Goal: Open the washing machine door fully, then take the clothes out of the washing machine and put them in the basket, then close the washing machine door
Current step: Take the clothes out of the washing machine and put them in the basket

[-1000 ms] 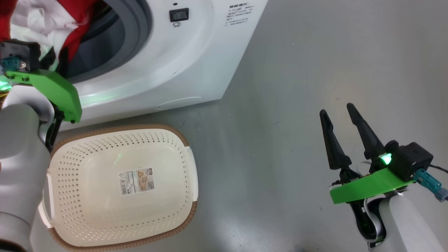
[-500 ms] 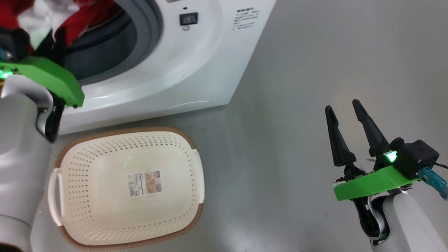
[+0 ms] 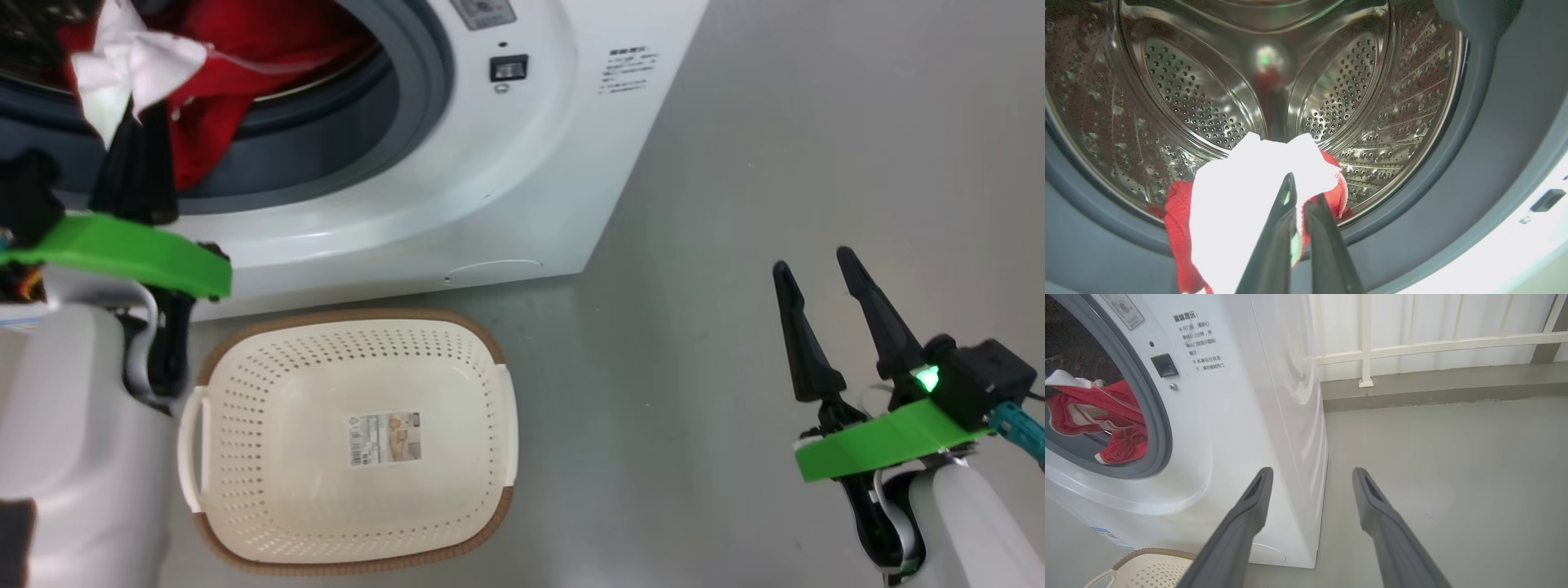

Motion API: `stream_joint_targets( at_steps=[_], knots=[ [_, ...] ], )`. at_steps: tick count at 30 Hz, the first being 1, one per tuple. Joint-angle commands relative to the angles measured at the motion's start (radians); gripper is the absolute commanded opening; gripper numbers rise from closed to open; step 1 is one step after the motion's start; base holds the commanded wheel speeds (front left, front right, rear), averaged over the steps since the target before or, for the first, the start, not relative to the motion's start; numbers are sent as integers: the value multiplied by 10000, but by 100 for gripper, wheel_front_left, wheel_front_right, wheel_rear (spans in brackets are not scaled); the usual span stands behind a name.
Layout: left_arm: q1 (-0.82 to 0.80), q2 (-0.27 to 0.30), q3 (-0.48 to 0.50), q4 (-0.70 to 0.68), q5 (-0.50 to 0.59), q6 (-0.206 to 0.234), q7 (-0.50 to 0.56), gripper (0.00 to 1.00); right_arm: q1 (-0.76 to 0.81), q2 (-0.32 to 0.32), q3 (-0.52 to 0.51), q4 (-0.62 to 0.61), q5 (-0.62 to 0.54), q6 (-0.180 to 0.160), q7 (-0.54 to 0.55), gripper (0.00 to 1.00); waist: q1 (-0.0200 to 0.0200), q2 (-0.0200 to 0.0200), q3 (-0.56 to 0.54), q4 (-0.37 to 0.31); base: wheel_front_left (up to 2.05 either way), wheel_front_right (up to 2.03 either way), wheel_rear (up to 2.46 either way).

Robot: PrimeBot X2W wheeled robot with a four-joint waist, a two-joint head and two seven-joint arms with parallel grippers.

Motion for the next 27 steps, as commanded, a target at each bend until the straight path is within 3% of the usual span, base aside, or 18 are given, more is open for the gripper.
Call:
stream_joint_targets(
  at_steps=[1,8,27],
  knots=[
    [372,214,527,-645,262,-69,-117,0,332,-145,96,-253,-10,63,-65,100,0,0,-183,224,0,0,0],
    [2184,-833,1484,-3040,860,-151,-117,0,546,-267,31,-225,-11,63,-65,100,0,0,-519,595,0,0,0],
    [5263,-1460,1491,-8483,1460,-156,-118,0,723,-419,19,-166,-15,63,-65,100,0,0,-822,1156,0,0,0]
  ],
)
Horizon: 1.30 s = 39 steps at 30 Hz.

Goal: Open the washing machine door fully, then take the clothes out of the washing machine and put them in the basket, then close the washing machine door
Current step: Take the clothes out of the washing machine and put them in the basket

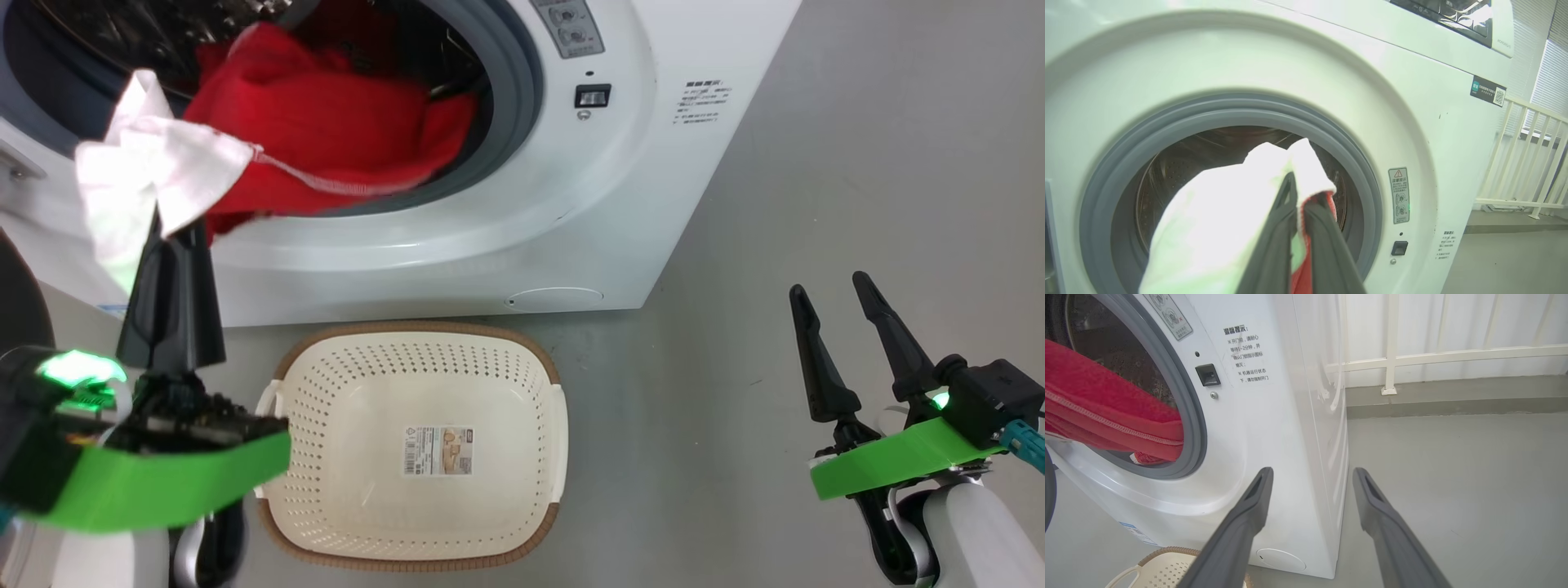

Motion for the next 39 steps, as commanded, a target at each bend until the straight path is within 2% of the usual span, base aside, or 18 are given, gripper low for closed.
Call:
stream_joint_targets(
  at_steps=[1,5,11,19,29,39],
  knots=[
    [266,107,291,-735,181,-66,-76,0,149,-156,225,-209,-1,63,-65,100,0,0,24,13,0,0,0],
    [706,71,99,-1320,339,-66,-76,0,123,-179,264,-222,18,63,-65,100,0,0,81,18,0,0,0],
    [1092,56,-307,-798,64,-66,-76,0,87,-200,350,-214,37,63,-65,100,0,0,160,-19,0,0,0],
    [1312,53,-828,1707,-265,-67,-76,0,10,-204,433,-224,69,63,-65,100,0,0,312,-181,0,0,0],
    [377,80,-1292,5088,-294,-67,-76,0,-209,-204,442,-333,66,63,-65,100,0,0,817,-306,0,0,0],
    [-353,149,-1648,7116,-286,-67,-76,0,-345,-179,407,-384,45,63,-65,100,0,0,1188,-515,0,0,0]
  ],
)
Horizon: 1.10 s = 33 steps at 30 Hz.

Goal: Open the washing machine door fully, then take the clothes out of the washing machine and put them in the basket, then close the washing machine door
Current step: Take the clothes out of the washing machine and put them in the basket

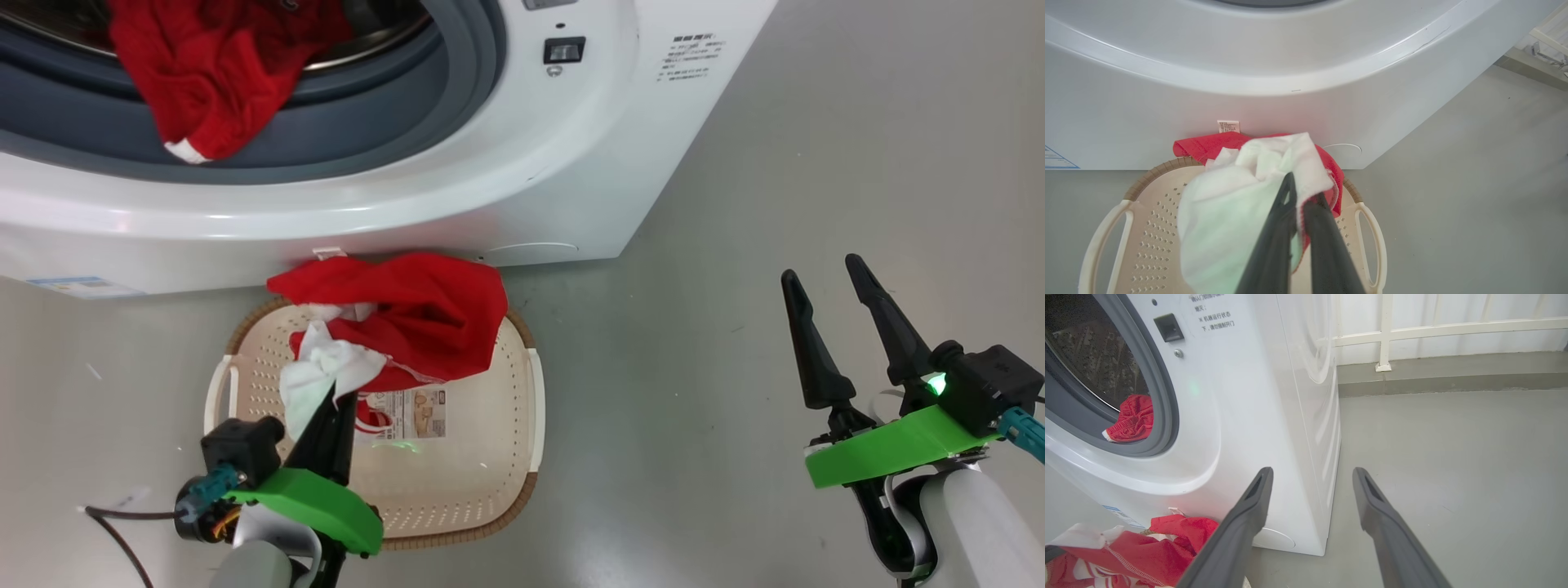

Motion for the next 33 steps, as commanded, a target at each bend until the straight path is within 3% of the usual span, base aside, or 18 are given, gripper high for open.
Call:
stream_joint_targets(
  at_steps=[1,27,28,29,31,32,33],
  knots=[
    [-111,175,208,40,38,-57,-49,0,-91,-56,176,-251,35,63,-65,100,0,0,100,-67,0,0,0],
    [-3076,592,-1546,5202,-1080,-57,-49,0,-765,7,270,-497,-56,63,-65,100,0,0,1852,-654,0,0,0],
    [-3191,622,-1576,5297,-1136,-57,-49,3,-789,17,262,-511,-59,63,-65,100,0,0,1920,-685,0,0,0],
    [-3285,654,-1609,5380,-1180,-57,-49,20,-809,23,251,-522,-63,63,-65,100,0,0,1968,-707,0,0,0],
    [-3433,706,-1655,5489,-1280,-57,-49,35,-834,30,231,-541,-66,63,-65,100,0,0,2056,-747,0,0,0],
    [-3486,719,-1679,5522,-1321,-57,-49,48,-839,29,213,-547,-69,63,-65,100,0,0,2083,-751,0,0,0],
    [-3532,730,-1703,5555,-1359,-57,-49,79,-845,30,194,-552,-72,63,-65,100,0,0,2112,-753,0,0,0]
  ],
)
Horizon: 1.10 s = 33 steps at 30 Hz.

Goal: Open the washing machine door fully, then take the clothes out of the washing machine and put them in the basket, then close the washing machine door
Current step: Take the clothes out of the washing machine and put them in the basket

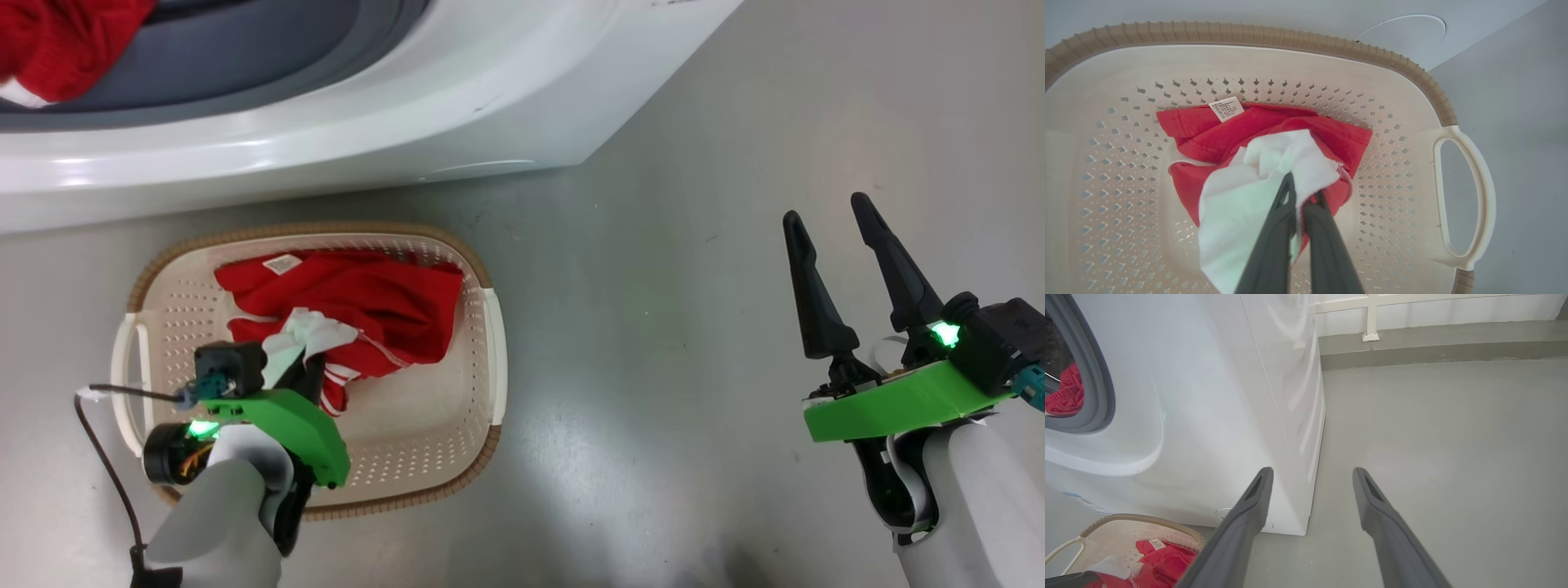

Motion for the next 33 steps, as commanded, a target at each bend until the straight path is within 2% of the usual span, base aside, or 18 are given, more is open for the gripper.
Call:
stream_joint_targets(
  at_steps=[1,15,26,33],
  knots=[
    [56,334,138,10,-90,-55,-51,100,16,-11,141,-268,-62,63,-65,100,0,0,114,-58,0,0,0],
    [323,360,346,-492,-432,-56,-51,100,77,-28,159,-42,-79,63,-65,100,0,0,-529,238,0,0,0],
    [1342,424,1478,-2139,106,-56,-51,100,452,-91,211,193,-3,63,-65,100,0,0,-1675,426,0,0,0],
    [2025,315,2262,-3590,837,-56,-51,100,663,-164,255,276,33,63,-65,100,0,0,-2362,533,0,0,0]
  ],
)
